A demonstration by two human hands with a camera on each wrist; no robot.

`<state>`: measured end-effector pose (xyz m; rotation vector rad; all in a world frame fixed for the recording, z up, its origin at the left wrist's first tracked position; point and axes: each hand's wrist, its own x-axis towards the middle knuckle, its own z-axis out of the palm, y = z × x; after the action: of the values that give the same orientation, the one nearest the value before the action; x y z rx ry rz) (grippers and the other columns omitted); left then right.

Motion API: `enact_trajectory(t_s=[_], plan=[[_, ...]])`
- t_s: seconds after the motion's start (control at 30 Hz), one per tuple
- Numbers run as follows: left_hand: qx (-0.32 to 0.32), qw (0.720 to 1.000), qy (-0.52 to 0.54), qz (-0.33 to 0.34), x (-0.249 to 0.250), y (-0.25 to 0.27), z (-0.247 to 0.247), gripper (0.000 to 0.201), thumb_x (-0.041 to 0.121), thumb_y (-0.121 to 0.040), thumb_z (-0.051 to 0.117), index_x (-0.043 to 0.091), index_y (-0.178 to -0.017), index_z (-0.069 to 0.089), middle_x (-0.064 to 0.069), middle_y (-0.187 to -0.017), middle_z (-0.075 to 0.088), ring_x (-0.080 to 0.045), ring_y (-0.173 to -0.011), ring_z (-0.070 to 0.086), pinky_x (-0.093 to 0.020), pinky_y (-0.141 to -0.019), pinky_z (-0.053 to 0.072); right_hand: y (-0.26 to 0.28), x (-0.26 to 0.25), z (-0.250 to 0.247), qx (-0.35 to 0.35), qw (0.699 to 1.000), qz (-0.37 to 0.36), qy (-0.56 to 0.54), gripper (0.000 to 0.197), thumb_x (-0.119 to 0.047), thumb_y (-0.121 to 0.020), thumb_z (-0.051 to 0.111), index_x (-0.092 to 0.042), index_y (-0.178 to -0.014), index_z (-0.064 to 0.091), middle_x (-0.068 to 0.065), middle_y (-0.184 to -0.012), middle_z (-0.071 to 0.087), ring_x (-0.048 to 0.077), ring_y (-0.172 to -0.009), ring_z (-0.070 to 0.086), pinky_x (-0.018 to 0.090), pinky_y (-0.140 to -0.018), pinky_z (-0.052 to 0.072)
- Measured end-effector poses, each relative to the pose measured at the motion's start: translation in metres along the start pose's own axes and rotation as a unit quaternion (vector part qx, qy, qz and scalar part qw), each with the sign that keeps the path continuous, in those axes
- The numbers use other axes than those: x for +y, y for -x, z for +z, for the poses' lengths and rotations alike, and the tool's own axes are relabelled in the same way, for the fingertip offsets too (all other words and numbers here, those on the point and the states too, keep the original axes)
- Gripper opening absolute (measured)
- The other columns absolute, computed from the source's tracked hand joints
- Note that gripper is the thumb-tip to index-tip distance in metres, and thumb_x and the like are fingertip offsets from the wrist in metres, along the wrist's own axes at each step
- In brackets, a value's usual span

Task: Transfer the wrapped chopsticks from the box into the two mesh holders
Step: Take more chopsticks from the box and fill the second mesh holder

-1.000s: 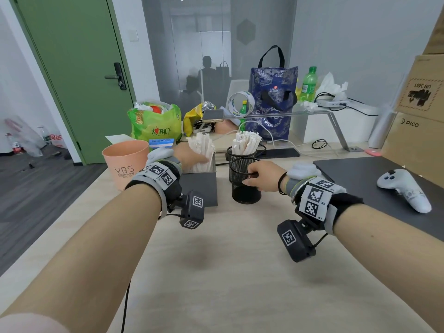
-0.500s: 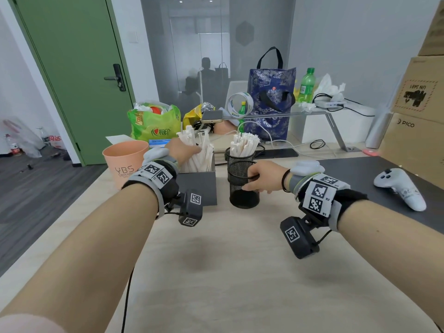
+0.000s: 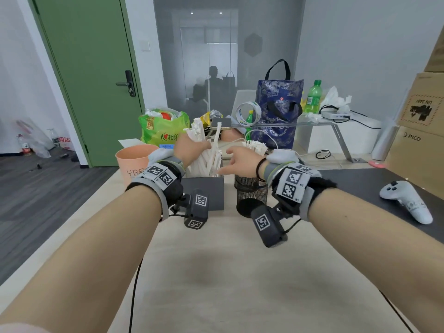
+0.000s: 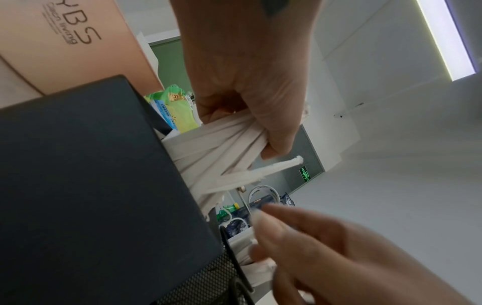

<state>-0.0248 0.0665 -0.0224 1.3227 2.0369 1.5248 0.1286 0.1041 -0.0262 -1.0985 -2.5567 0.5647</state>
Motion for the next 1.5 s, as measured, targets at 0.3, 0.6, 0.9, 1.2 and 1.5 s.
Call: enact_trajectory(t_s=[0.3, 0.6, 0.9, 1.2, 1.5], plan=[[-0.072, 0.996, 0.011, 0.06, -0.006, 0.007, -0.002, 0.037, 0.02, -0.084, 0.069, 0.024, -0.055, 0.046, 0.009, -0.053, 0.051, 0.005, -0.039, 0.044, -0.011, -0.05, 0.034, -0.032, -0.013, 0.022, 0.013, 0.999, -0.01, -0.035, 0.034, -0.026, -0.082, 0.067, -0.015, -0.057, 0.047, 0.018, -0.083, 0.073, 0.021, -0.068, 0.056, 0.026, -0.053, 0.04], [-0.138, 0.989, -0.029, 0.038, -0.016, 0.013, -0.006, 0.014, 0.021, -0.083, 0.07, 0.01, -0.09, 0.066, -0.005, -0.091, 0.063, -0.014, -0.085, 0.053, -0.015, -0.063, 0.04, -0.031, -0.006, 0.022, 0.015, 0.99, 0.028, -0.139, 0.007, -0.007, -0.086, 0.063, -0.001, -0.088, 0.066, 0.009, -0.066, 0.064, 0.012, -0.053, 0.057, 0.022, -0.055, 0.053], [-0.167, 0.973, -0.15, 0.049, -0.011, 0.014, -0.001, 0.019, 0.03, -0.08, 0.072, 0.017, -0.092, 0.064, 0.003, -0.084, 0.058, -0.015, -0.082, 0.05, -0.025, -0.074, 0.037, -0.035, -0.003, -0.003, 0.091, 0.974, -0.008, -0.205, 0.009, -0.007, -0.086, 0.061, -0.008, -0.077, 0.061, 0.014, -0.069, 0.068, 0.028, -0.07, 0.07, 0.045, -0.077, 0.06], [0.032, 0.997, -0.047, 0.046, 0.012, 0.006, 0.004, 0.025, 0.022, -0.078, 0.068, 0.016, -0.06, 0.051, -0.004, -0.067, 0.052, -0.016, -0.074, 0.048, -0.023, -0.049, 0.031, -0.018, 0.012, -0.024, 0.126, 0.979, 0.001, -0.158, 0.035, -0.02, -0.083, 0.064, -0.006, -0.115, 0.059, 0.004, -0.093, 0.063, 0.02, -0.083, 0.065, 0.026, -0.067, 0.05], [0.025, 0.981, 0.186, 0.058, 0.063, 0.019, 0.04, 0.015, 0.025, -0.07, 0.073, 0.023, -0.067, 0.059, 0.001, -0.076, 0.07, -0.013, -0.073, 0.067, -0.028, -0.072, 0.054, 0.009, 0.065, -0.05, 0.186, 0.97, 0.063, -0.143, 0.018, -0.015, -0.082, 0.058, -0.013, -0.1, 0.059, -0.001, -0.08, 0.059, 0.024, -0.087, 0.066, 0.024, -0.061, 0.049]])
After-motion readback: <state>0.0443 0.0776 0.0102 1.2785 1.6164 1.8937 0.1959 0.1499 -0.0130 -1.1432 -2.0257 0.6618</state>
